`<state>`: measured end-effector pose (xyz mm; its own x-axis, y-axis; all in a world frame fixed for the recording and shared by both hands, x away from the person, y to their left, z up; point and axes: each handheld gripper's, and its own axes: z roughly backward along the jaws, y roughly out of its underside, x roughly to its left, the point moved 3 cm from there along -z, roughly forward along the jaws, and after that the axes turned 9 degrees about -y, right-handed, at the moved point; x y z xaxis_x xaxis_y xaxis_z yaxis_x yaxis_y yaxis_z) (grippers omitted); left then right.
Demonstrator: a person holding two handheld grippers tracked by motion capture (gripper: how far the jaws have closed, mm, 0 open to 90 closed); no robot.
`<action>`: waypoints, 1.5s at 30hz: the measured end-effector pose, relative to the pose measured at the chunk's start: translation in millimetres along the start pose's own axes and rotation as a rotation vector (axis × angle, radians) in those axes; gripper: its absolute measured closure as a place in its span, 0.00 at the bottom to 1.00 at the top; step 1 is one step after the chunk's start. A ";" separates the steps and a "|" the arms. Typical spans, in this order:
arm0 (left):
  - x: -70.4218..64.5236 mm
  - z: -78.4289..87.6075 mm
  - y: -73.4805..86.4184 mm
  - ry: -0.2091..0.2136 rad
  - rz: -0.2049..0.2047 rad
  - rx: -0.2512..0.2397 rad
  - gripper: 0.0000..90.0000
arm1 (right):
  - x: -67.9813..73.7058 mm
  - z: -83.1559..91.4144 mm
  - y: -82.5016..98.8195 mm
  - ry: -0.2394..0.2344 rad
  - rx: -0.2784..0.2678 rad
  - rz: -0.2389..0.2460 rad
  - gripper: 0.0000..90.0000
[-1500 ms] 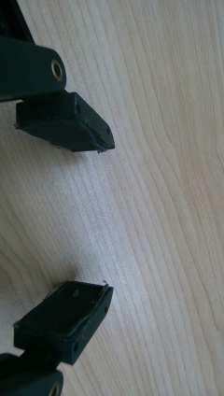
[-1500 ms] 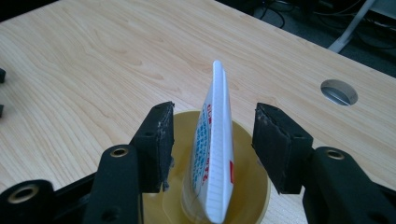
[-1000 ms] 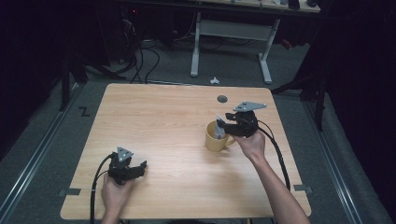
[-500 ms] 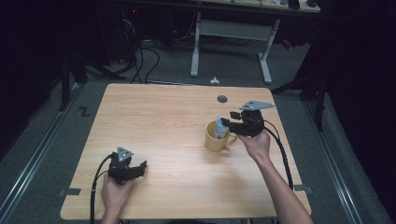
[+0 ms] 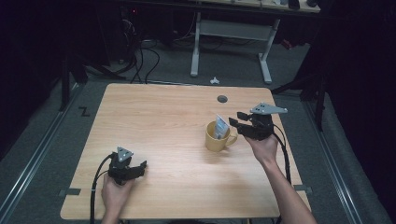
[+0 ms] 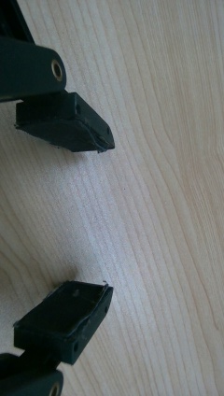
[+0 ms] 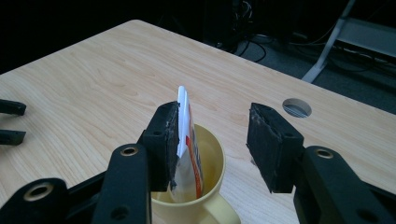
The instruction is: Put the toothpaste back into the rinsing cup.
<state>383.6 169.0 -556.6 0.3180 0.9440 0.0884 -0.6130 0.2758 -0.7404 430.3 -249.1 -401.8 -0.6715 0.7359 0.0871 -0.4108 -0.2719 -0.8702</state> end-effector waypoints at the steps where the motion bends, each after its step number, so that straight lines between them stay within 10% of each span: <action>1: 0.0 0.0 0.0 0.000 0.000 0.000 0.28 | 0.1 1.6 -0.3 -0.001 -0.002 0.002 0.60; 45: -0.2 0.0 0.0 0.000 -0.001 0.000 0.27 | -10.2 48.4 31.6 0.035 -0.065 -0.065 0.61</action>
<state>383.5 168.8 -556.7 0.3185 0.9437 0.0891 -0.6128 0.2767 -0.7402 394.3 -295.2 -406.7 -0.6223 0.7721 0.1287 -0.4112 -0.1825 -0.8931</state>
